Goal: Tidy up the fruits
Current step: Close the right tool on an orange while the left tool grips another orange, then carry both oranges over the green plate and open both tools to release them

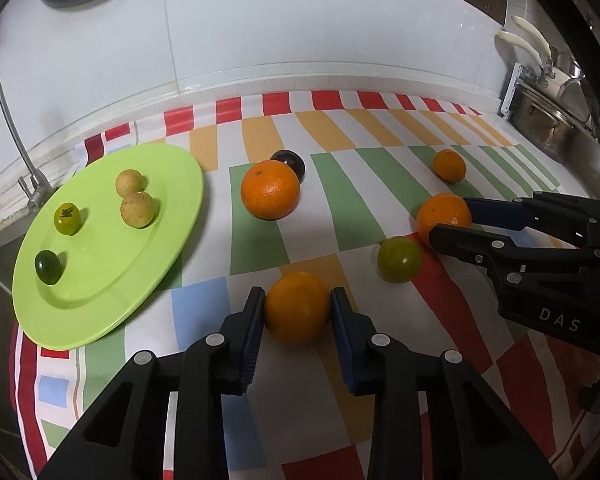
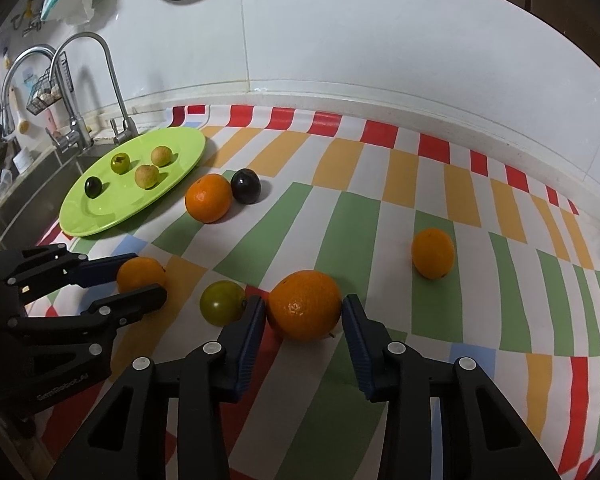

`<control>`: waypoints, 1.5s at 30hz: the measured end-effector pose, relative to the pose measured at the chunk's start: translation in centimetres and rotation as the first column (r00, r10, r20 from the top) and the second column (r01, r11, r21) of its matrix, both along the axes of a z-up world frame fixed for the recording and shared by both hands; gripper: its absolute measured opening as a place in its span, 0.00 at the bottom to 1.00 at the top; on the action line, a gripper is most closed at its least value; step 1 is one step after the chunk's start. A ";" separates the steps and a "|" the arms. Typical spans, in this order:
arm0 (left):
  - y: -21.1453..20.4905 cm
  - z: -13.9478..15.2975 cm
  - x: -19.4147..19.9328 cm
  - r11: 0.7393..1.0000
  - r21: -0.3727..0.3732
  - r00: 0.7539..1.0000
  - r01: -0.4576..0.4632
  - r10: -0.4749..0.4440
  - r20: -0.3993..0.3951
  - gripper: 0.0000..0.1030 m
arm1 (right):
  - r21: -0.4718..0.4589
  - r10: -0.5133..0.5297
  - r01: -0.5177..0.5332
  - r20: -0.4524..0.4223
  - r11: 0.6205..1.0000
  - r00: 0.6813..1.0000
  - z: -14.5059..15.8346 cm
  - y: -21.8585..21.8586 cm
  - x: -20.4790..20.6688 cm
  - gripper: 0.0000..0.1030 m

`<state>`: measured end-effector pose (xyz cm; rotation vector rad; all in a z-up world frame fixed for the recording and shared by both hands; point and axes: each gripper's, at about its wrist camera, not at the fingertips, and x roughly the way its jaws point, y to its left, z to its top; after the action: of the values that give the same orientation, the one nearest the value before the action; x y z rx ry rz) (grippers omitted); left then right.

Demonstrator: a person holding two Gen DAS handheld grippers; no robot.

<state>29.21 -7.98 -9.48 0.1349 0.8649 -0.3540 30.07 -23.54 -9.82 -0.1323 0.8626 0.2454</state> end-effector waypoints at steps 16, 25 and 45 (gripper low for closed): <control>0.9 3.4 -2.2 0.998 -0.056 0.997 -0.023 0.027 0.071 0.32 | 0.040 -0.018 0.016 0.058 0.999 0.998 2.4 0.3 -2.2 0.39; 2.5 5.7 -4.1 0.995 -0.083 0.990 -0.055 0.065 0.124 0.32 | 0.061 -0.003 -0.005 0.123 0.998 0.992 4.9 1.8 -4.3 0.39; 7.7 9.6 -6.5 0.987 -0.114 0.964 -0.114 0.138 0.227 0.32 | 0.112 0.046 -0.074 0.232 0.991 0.972 8.3 6.6 -6.6 0.39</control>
<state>22.70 -0.25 0.13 0.0277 0.6169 -0.2549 23.47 -16.94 -1.50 -0.0726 0.6128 0.3312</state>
